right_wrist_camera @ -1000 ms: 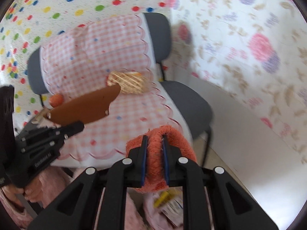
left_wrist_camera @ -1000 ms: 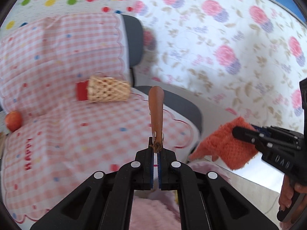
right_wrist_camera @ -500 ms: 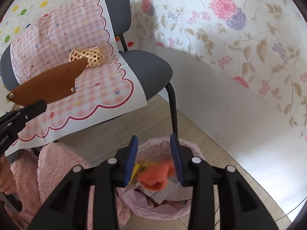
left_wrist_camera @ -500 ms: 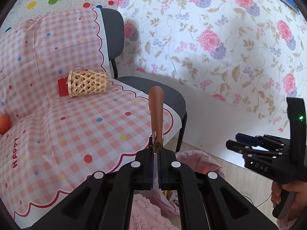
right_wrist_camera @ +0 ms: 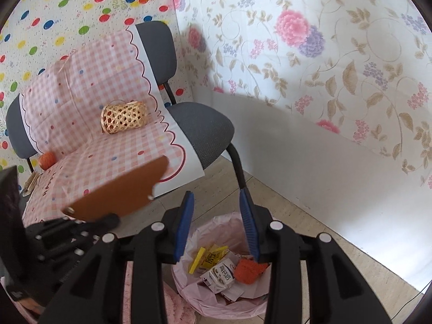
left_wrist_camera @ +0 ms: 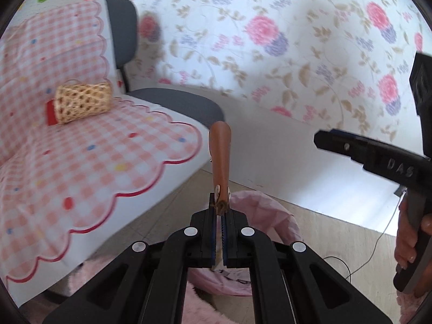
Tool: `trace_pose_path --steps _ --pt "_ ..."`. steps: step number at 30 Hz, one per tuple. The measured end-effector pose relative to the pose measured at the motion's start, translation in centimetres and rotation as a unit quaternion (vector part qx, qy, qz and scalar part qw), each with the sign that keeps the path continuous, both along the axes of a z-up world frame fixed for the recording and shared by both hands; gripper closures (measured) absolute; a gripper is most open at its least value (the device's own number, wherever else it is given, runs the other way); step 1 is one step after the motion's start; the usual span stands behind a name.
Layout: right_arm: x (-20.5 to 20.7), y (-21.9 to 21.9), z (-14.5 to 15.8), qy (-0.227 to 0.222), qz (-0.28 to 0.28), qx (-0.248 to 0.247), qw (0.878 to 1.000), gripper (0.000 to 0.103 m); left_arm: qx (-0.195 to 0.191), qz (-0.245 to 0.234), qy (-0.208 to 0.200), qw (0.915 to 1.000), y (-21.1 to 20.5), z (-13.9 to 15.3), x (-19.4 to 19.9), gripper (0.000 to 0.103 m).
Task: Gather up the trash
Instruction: 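Carry the strip and orange cloth to the pink bin and open both grippers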
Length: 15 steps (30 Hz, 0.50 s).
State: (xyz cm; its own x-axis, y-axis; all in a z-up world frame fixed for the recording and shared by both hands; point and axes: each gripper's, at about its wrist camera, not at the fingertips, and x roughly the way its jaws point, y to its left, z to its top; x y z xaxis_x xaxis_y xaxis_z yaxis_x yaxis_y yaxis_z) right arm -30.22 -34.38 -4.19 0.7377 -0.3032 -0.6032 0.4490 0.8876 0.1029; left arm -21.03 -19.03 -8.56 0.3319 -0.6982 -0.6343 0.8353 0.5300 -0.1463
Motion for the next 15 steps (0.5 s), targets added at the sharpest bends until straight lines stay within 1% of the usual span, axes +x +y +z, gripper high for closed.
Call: trace_pose_path --steps 3,6,10,12,14,15 --pt "-1.0 -0.8 0.3 -0.011 -0.013 0.002 1.000 0.066 0.000 -0.023 -0.003 0.9997 -1.7 -0.3 -0.7 0.100" --pt "-1.8 -1.7 0.4 -0.016 -0.024 0.003 1.000 0.065 0.002 -0.045 0.004 0.9990 -3.3 -0.7 -1.1 0.100" --pt "-2.8 -2.6 0.5 -0.020 -0.037 0.006 0.999 0.065 0.005 -0.059 0.006 0.9982 -5.2 -1.1 -1.3 0.100" --pt "-3.2 -3.1 0.4 -0.021 -0.042 0.008 0.999 0.065 0.003 -0.062 0.008 0.9981 -5.9 -1.0 -1.3 0.098" --pt "-3.4 -3.3 0.3 -0.021 -0.046 0.010 0.999 0.065 0.005 -0.063 0.005 0.9980 -6.3 -1.0 -1.4 0.078" --pt "-3.5 -3.5 0.2 -0.020 -0.047 0.011 0.999 0.065 0.006 -0.060 0.001 0.9982 -6.4 -1.0 -1.4 0.051"
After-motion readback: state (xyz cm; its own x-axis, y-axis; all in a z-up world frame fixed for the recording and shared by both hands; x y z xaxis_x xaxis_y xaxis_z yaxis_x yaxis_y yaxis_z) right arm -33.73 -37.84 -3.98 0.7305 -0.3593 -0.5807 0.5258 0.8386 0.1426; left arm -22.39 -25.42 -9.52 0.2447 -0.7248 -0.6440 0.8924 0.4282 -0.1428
